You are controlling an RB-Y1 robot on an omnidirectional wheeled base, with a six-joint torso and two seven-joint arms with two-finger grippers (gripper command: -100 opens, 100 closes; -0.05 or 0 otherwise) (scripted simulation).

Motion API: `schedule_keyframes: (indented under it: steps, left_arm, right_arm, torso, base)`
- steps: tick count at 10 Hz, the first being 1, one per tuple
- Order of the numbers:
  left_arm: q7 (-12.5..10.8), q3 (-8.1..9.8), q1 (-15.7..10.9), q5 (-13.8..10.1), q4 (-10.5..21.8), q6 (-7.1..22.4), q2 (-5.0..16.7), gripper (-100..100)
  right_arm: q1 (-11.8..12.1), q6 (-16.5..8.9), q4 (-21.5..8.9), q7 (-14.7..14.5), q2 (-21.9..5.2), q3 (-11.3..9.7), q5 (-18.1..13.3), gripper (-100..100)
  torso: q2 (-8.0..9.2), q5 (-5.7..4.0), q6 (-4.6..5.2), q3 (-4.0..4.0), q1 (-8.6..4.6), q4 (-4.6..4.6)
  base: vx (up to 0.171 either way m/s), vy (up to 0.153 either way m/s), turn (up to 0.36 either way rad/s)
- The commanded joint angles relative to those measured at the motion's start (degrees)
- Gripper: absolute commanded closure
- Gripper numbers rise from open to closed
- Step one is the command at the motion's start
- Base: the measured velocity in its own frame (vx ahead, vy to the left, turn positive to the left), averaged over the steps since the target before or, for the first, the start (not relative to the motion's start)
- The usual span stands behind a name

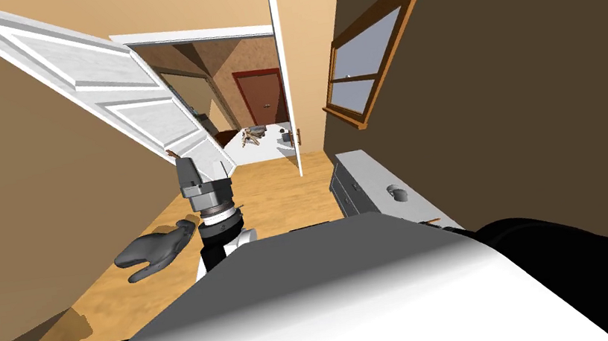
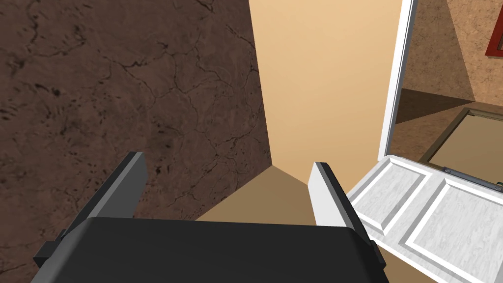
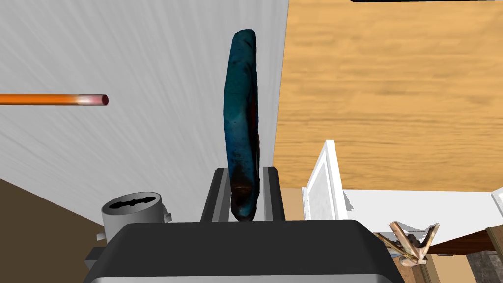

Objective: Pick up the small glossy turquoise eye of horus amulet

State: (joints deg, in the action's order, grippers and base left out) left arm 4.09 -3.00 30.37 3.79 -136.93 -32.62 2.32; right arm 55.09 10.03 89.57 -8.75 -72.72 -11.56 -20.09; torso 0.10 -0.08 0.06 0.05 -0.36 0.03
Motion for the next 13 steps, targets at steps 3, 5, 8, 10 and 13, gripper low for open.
schedule_keyframes:
  steps: [3, 5, 8, 10, 13]
  left_arm:
    - [0.0, 0.01, 0.02, 0.0, 0.0, 0.0, 0.0, 0]
    - [0.0, 0.02, 0.03, 0.0, -0.01, -0.01, 0.01, 0]
    - [0.0, 0.02, 0.03, 0.0, -0.01, -0.01, 0.01, 0]
    - [0.0, 0.01, 0.03, 0.0, -0.01, -0.01, 0.01, 0]
    - [0.0, 0.01, 0.0, 0.0, 0.0, 0.0, 0.01, 0]
  right_arm:
    - [2.12, 0.34, 2.23, -1.86, -0.09, 1.1, -1.23, 100]
    - [4.51, 0.77, 5.07, -4.34, -0.29, 2.21, -2.96, 100]
    - [8.1, 1.42, 9.34, -8.05, -0.59, 3.88, -5.55, 100]
    - [10.48, 1.86, 12.19, -10.53, -0.79, 5.0, -7.27, 100]
    - [11.39, 1.6, 13.35, -11.1, -0.88, 5.26, -7.67, 0]
  torso:
    - [-0.12, 0.0, 0.18, -0.08, -0.16, -0.05]
    - [-0.57, -0.05, 0.1, -0.33, -0.29, -0.13]
    - [-0.86, -0.05, 0.02, -0.49, -0.27, -0.19]
    - [-0.74, -0.05, 0.04, -0.43, -0.17, -0.17]
    - [-0.45, -0.03, -0.12, -0.27, -0.19, -0.09]
  base:
    - [0.075, -0.046, -0.27]
    - [0.198, -0.075, -0.388]
    - [0.233, -0.07, -0.393]
    - [0.212, -0.026, -0.443]
    - [0.107, -0.007, -0.129]
